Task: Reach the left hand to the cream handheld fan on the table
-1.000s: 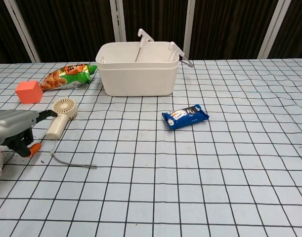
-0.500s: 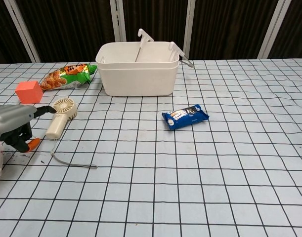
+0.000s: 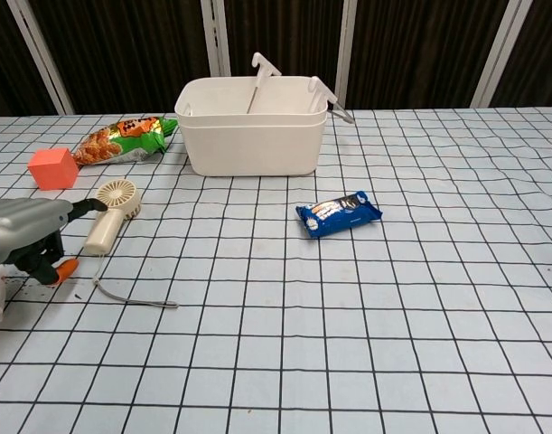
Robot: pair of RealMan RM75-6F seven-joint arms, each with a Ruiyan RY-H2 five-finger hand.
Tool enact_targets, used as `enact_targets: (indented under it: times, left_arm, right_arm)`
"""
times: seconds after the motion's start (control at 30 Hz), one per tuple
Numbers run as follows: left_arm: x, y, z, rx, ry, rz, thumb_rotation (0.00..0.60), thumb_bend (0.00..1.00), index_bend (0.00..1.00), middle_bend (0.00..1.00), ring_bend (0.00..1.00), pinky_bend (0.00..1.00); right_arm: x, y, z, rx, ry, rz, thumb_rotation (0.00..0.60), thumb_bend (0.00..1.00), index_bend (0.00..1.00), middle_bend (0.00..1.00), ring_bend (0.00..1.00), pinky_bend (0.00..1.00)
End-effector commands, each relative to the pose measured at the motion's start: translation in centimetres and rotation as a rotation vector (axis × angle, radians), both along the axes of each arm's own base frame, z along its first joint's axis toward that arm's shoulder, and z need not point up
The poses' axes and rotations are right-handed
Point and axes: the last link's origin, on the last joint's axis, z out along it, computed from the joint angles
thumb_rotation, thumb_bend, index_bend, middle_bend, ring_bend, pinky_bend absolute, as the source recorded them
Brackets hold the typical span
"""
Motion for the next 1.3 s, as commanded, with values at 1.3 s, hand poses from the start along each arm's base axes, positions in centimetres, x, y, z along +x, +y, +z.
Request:
enact_targets:
  times: [1.3]
  left_arm:
    - [1.6,-0.8,4.2,0.1,-0.145,-0.106,0.6,0.6,0.01,0.84,0.77,0.83]
  right_arm:
    - [0.1,0.1,0.1,-0.009,0.001,0.014,0.6,0.21,0.0,0.0,0.0,0.04]
